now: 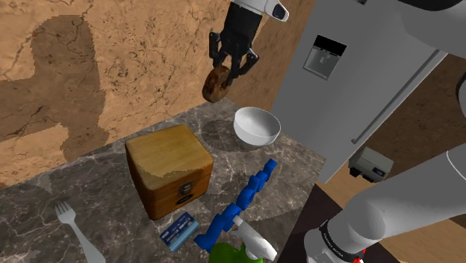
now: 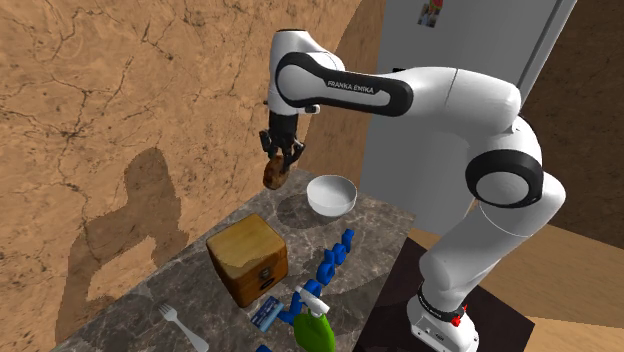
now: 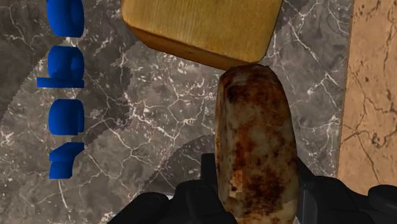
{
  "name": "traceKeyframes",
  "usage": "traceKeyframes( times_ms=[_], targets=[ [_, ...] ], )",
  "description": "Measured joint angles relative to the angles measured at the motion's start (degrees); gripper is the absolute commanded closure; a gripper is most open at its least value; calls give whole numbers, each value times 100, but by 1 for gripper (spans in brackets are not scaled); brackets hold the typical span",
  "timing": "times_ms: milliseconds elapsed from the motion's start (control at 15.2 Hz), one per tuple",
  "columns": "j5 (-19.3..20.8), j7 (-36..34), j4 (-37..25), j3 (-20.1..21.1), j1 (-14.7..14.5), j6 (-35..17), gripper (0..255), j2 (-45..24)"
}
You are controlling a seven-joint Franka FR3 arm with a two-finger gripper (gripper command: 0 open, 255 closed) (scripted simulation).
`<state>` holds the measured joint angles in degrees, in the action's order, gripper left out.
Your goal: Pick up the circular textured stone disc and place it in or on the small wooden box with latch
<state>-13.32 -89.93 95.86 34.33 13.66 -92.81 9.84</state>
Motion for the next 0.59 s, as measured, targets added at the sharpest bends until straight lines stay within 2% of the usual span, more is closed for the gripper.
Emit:
traceKeyframes(
  times_ms=[594],
  targets=[
    [358,-1474,-594,929,-516,-32,255,-473]
  ],
)
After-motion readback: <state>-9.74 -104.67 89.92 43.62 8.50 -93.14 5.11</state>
